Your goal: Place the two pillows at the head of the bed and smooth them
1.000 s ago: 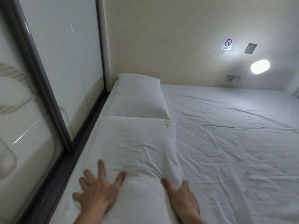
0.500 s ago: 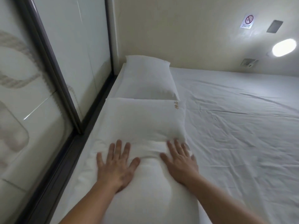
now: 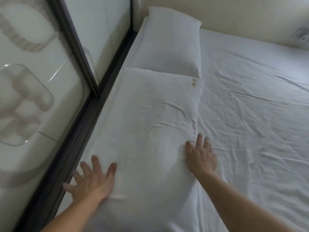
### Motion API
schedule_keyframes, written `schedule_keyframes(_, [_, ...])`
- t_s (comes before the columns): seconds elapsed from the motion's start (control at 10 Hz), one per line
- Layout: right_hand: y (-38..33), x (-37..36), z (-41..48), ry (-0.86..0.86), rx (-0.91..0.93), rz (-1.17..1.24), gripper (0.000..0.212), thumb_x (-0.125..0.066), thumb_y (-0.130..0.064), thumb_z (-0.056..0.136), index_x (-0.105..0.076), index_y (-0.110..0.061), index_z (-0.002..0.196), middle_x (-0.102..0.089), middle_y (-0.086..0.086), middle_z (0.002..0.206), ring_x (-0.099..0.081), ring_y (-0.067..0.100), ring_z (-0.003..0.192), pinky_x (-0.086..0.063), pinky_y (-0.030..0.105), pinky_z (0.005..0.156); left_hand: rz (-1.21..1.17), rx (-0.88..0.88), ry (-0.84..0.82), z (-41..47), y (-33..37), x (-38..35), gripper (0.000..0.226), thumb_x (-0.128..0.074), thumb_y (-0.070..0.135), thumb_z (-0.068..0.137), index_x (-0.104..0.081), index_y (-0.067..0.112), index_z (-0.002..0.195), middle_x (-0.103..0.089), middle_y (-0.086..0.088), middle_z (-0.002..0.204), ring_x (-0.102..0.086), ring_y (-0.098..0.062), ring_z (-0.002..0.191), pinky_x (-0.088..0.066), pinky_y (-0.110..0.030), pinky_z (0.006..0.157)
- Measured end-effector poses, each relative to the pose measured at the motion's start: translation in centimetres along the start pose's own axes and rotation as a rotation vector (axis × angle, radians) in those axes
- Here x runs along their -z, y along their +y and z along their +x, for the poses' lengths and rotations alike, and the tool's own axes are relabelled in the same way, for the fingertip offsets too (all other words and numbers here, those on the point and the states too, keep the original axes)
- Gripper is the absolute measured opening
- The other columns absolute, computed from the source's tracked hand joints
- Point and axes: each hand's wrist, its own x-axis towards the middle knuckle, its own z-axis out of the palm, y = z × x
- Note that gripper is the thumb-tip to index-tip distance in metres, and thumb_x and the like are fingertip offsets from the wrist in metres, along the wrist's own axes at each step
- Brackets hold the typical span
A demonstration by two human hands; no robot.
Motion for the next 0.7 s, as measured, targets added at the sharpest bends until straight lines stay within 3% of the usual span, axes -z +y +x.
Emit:
schedule_keyframes(0.1, [-2.0, -0.1, -6.4, 0.093, 0.450, 0.115, 0.069, -0.023, -0.058, 0.096, 0.000, -0.030, 0.155, 0.007, 0.001, 0.164, 0.000, 0.020, 0.150, -0.008, 0.044, 0.120, -0.127, -0.109, 0.180, -2.8, 1.0, 1.4, 0.077, -0.013, 0.065, 0.091, 0.000, 0.022, 0.154, -0.001, -0.010, 0.163, -0.005, -0.030, 0.148, -0.008, -0.061, 0.114])
schedule_keyframes(0.2, [-1.2, -3.2, -10.8, -0.142, 0.571, 0.006, 0.071, -0.015, -0.062, 0.093, 0.009, -0.033, 0.153, 0.017, -0.005, 0.162, 0.016, 0.015, 0.148, 0.000, 0.047, 0.121, -0.186, -0.350, 0.204, -5.2, 3.5, 0.9, 0.069, -0.014, 0.061, 0.094, 0.007, 0.032, 0.152, 0.015, 0.001, 0.162, 0.007, -0.021, 0.149, -0.002, -0.057, 0.116])
schedule_keyframes(0.3, [3.0, -5.7, -13.1, -0.284, 0.407, -0.035, 0.073, -0.015, -0.064, 0.094, 0.016, -0.031, 0.152, 0.024, -0.007, 0.160, 0.019, 0.017, 0.148, 0.001, 0.049, 0.121, 0.046, -0.372, -0.012, -6.8, 3.8, -2.2, 0.072, -0.011, 0.068, 0.090, 0.013, 0.036, 0.150, 0.024, 0.005, 0.159, 0.016, -0.022, 0.147, -0.004, -0.063, 0.114])
schedule_keyframes(0.4, [5.4, -4.9, -14.1, -0.377, 0.405, -0.068, 0.076, -0.020, -0.066, 0.094, 0.015, -0.032, 0.152, 0.020, -0.006, 0.162, 0.015, 0.018, 0.149, -0.002, 0.048, 0.121, 0.084, -0.322, -0.033, -7.5, 3.3, -2.6, 0.072, -0.015, 0.067, 0.090, 0.006, 0.034, 0.151, 0.015, 0.003, 0.162, 0.009, -0.025, 0.148, -0.009, -0.064, 0.113])
schedule_keyframes(0.5, [5.7, -2.2, -14.4, -0.296, 0.449, -0.054, 0.072, -0.025, -0.061, 0.097, 0.004, -0.028, 0.154, 0.003, 0.000, 0.165, -0.001, 0.022, 0.150, -0.010, 0.044, 0.120, 0.016, -0.328, 0.052, -9.4, 3.3, -0.7, 0.068, -0.020, 0.060, 0.094, -0.007, 0.028, 0.152, -0.002, -0.007, 0.163, -0.007, -0.030, 0.147, -0.016, -0.059, 0.113])
schedule_keyframes(0.6, [5.8, 1.3, -15.6, -0.212, 0.439, 0.033, 0.062, -0.032, -0.051, 0.100, -0.016, -0.025, 0.154, -0.029, 0.004, 0.157, -0.030, 0.024, 0.141, -0.029, 0.040, 0.112, -0.052, -0.369, 0.141, -12.5, 3.3, 1.7, 0.062, -0.030, 0.051, 0.096, -0.024, 0.019, 0.149, -0.025, -0.013, 0.156, -0.032, -0.034, 0.137, -0.030, -0.052, 0.109])
schedule_keyframes(0.7, [7.4, 4.3, -17.5, -0.324, 0.319, 0.243, 0.035, -0.042, -0.042, 0.099, -0.060, -0.019, 0.119, -0.070, 0.004, 0.099, -0.065, 0.023, 0.087, -0.053, 0.044, 0.080, -0.239, -0.328, 0.087, -16.1, 3.1, 2.9, 0.036, -0.038, 0.038, 0.097, -0.058, 0.014, 0.113, -0.057, -0.012, 0.122, -0.056, -0.035, 0.108, -0.045, -0.042, 0.084])
